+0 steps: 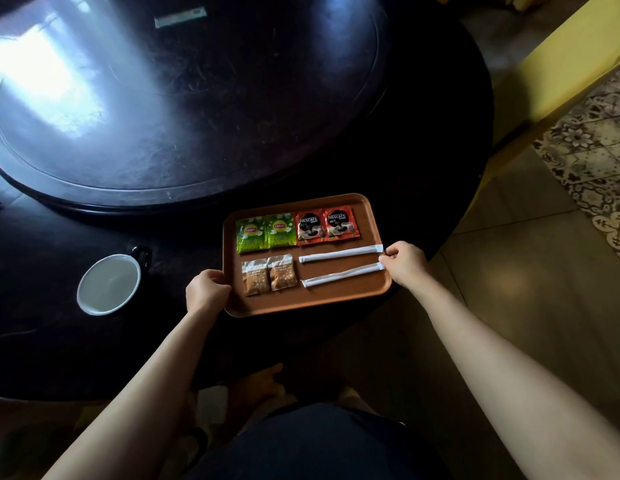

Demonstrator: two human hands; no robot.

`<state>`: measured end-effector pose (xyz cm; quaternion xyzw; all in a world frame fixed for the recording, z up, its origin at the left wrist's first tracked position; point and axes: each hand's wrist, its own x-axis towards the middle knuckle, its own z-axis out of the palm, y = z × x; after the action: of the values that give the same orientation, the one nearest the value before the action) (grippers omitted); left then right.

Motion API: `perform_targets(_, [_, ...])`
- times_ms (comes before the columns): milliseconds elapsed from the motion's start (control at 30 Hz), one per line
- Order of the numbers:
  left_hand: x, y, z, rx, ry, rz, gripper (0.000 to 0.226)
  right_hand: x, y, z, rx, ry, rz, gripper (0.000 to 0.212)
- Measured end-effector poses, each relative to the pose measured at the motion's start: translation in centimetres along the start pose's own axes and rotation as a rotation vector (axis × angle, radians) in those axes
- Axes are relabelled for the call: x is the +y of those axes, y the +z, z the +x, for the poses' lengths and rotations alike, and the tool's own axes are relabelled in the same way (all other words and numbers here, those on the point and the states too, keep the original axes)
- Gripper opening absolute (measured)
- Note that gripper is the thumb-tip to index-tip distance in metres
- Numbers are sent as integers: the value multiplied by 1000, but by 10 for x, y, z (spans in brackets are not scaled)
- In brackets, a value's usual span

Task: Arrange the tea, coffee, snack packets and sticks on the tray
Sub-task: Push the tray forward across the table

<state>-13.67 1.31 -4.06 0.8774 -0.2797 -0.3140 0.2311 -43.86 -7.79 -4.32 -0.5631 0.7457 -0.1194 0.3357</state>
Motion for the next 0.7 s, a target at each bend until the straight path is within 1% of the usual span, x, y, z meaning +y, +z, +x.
perform_targets(167, [3,-1,-4,0,-47,-62,37,-5,-6,-6,-28,31,80,27])
perform_targets(300, [0,-3,-1,-51,-98,-186,40,-2,-11,-8,-80,37,180,30])
perform_targets(400, [-4,-3,1,-71,-119,-216,38,7,-14,-10,-105,27,228,32])
perform_targets(700, [-11,-1,-9,-64,-59,-322,36,20,-35,-24,-116,0,333,37])
